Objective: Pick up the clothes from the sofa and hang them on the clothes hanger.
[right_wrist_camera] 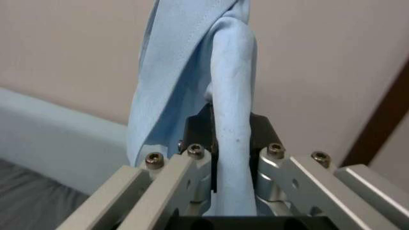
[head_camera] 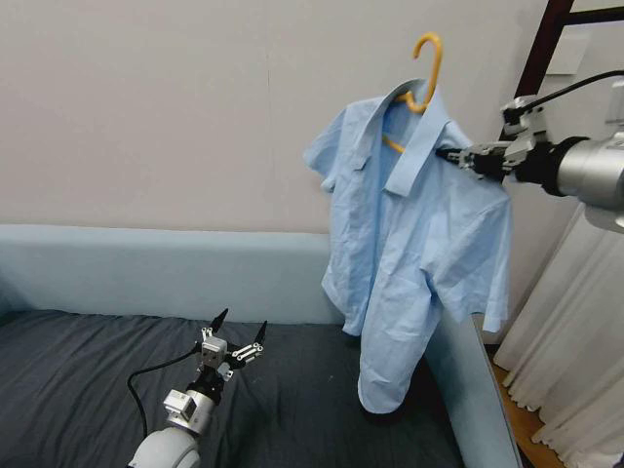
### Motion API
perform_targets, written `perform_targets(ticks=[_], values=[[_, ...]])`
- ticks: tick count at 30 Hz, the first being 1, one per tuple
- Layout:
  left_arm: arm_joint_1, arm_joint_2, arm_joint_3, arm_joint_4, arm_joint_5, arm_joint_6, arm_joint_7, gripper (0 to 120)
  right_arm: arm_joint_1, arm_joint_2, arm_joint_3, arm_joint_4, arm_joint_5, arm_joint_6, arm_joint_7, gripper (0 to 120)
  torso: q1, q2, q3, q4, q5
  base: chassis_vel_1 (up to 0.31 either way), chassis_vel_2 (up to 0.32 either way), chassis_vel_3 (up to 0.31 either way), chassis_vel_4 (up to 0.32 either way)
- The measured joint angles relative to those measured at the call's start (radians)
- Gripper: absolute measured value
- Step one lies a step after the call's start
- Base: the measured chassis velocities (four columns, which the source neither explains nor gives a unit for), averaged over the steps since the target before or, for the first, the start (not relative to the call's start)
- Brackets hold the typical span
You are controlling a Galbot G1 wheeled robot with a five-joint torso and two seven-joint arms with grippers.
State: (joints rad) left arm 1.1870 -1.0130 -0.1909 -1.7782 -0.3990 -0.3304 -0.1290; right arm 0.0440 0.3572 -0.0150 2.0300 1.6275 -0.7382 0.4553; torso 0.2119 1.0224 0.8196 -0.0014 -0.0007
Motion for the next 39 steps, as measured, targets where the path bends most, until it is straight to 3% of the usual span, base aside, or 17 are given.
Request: perform_targets(ticks=[11,18,25,33,39], values=[[-0.03,0.003,0.021,0.025,-0.001,-0.006,-0.005,100,-0.006,-0.092,-0.01,0.02,-0.007,0.013,0.151,7,0.0,0.0,0.0,0.0001,0.0,0.0,0.0,0.0,0.0],[-0.052,-0.015,0.031,0.022,-0.005,-0.016,-0.006,100,0.021,-0.132,-0.077,-0.028,-0.027,0.088,0.31,7,0.0,0.0,0.0,-0.0002,-0.0001,0.0,0.0,0.0,0.0],[-0.03,-0.014,0.015,-0.009,-0.005,-0.02,-0.008,100,0.061,-0.041,-0.179,-0.179,-0.169,0.141,0.379,7,0.0,0.0,0.0,0.0004,0.0,0.0,0.0,0.0,0.0],[-0.006,0.027,-0.031,-0.038,-0.006,-0.022,-0.042,100,0.286,0.135,-0.412,-0.43,-0.285,0.177,0.44,7,0.0,0.0,0.0,0.0005,-0.0003,0.0,0.0,0.0,0.0],[-0.001,0.022,-0.037,-0.04,-0.006,-0.025,-0.046,100,0.377,0.205,-0.501,-0.517,-0.3,0.184,0.463,7,0.0,0.0,0.0,0.0002,-0.0004,0.0,0.0,0.0,0.0]])
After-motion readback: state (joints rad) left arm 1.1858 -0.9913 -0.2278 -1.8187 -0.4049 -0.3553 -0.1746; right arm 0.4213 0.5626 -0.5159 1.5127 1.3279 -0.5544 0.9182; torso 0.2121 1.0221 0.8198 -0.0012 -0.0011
